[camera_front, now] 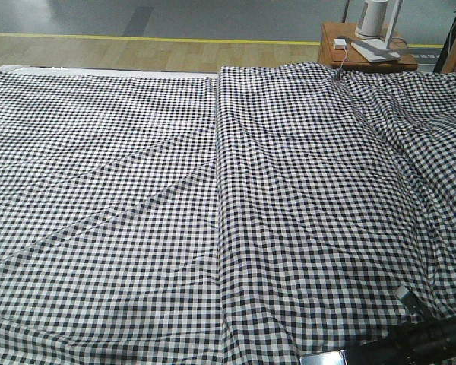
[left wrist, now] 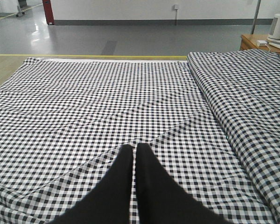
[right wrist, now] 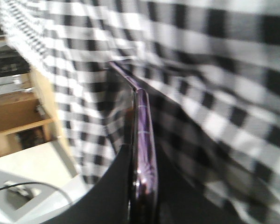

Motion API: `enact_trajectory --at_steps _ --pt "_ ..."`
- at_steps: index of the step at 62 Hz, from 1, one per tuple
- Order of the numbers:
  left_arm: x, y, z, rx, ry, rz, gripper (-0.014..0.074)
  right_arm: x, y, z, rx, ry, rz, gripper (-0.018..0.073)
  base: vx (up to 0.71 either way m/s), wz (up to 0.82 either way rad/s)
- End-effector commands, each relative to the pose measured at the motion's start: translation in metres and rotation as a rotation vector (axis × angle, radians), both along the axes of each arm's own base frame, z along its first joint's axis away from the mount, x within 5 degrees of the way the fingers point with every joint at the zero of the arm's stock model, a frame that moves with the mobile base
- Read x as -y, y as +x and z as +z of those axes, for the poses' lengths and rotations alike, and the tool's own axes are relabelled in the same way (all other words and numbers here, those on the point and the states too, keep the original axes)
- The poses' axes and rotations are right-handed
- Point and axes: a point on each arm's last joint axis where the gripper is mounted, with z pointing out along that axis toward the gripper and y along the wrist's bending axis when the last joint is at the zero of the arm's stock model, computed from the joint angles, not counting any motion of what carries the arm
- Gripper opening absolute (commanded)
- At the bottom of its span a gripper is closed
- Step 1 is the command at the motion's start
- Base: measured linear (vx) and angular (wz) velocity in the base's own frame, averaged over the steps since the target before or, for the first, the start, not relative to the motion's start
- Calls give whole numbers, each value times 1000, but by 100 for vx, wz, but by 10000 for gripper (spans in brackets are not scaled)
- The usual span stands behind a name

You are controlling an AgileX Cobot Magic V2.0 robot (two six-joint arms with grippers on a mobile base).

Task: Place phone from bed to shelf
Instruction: 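Lift the phone off the bed with the right gripper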

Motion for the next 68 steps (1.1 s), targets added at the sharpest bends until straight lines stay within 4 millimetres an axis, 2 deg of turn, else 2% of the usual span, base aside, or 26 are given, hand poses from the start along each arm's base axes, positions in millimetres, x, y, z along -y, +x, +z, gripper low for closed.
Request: enact_trajectory --at_steps 1,10,23,41,48,68 --pt "0 1 6 71 -9 5 1 2 11 31 62 108 22 -6 0 0" --pt "0 1 6 71 -9 5 1 5 19 52 106 136 22 -6 0 0" --pt "0 1 6 71 -9 5 1 12 39 98 199 136 -28 -4 0 0" --pt "0 1 6 71 -9 5 1 16 62 181 368 36 -72 -4 0 0" --pt "0 1 6 71 -9 5 1 2 71 214 442 22 -64 -4 0 0" --pt "0 1 6 71 -9 5 1 -73 78 287 631 24 114 -4 0 0"
